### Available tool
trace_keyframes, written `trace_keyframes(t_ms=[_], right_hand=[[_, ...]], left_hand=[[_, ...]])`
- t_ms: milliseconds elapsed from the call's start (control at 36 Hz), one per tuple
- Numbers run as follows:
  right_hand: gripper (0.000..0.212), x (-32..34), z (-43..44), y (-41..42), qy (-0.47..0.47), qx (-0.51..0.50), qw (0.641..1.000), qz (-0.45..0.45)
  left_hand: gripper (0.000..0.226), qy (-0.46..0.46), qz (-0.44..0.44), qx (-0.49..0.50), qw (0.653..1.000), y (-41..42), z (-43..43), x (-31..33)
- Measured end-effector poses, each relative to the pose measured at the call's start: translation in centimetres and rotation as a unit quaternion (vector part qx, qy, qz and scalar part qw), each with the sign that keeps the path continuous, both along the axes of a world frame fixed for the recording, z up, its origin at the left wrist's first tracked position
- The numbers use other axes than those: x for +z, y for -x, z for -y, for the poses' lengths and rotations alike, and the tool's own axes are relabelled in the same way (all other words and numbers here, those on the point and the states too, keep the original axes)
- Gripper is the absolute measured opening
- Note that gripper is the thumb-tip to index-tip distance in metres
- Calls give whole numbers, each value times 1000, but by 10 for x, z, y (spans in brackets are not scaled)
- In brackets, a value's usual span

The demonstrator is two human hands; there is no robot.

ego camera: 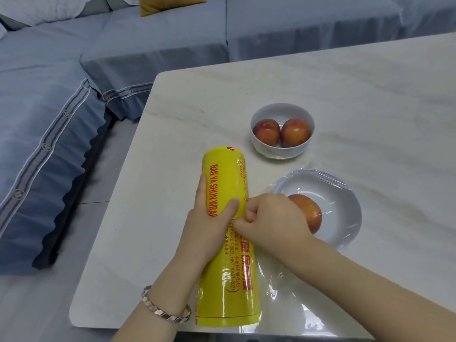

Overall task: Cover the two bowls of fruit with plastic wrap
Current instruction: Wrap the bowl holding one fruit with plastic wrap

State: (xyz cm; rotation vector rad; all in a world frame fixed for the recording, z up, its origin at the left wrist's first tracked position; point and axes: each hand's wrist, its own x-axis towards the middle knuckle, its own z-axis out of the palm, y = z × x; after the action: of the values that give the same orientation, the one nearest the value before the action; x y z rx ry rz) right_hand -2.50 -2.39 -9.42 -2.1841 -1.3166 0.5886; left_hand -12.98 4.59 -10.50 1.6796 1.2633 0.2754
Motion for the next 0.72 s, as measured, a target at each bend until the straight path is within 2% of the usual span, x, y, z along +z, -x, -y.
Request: trace_keyframes(t_ms=[83, 194, 278, 333, 361, 417, 444, 472, 500, 611, 722], right_hand=[[50, -9, -2, 8, -70, -9, 990, 125], [46, -22, -3, 9, -158, -25, 975, 154], [52, -18, -1, 4, -142, -20, 981, 132], [29, -20, 0, -4, -88, -22, 994, 66], [26, -20, 0, -7, -70, -21, 997, 18], [34, -17, 5, -10, -91, -9, 993, -78], [46, -15, 6, -11, -107, -4, 990, -95], [56, -14, 8, -11, -112, -1, 989, -98], [57, -17, 10, -11, -118, 1, 989, -93], [40, -22, 22, -15, -189, -20, 982, 7], [38, -22, 35, -16, -248, -38, 966, 58]], left_hand=[[79, 1, -10, 1, 1000, 0, -1, 0], [79, -10, -33, -2, 999, -2, 0, 0], [79, -17, -41, -7, 999, -4, 0, -1], [78, -13, -17, 0, 1000, 0, -1, -2], [77, -6, 0, 7, 1000, 3, -2, -2], [75, 4, 24, 21, 999, 8, -4, -3], [75, 6, 30, 25, 999, 9, -6, -3], [76, 8, 34, 26, 999, 9, -6, -4], [76, 11, 36, 27, 999, 9, -6, -4], [75, 14, 40, 29, 999, 8, -6, -4], [75, 19, 46, 34, 998, 8, -5, -5]])
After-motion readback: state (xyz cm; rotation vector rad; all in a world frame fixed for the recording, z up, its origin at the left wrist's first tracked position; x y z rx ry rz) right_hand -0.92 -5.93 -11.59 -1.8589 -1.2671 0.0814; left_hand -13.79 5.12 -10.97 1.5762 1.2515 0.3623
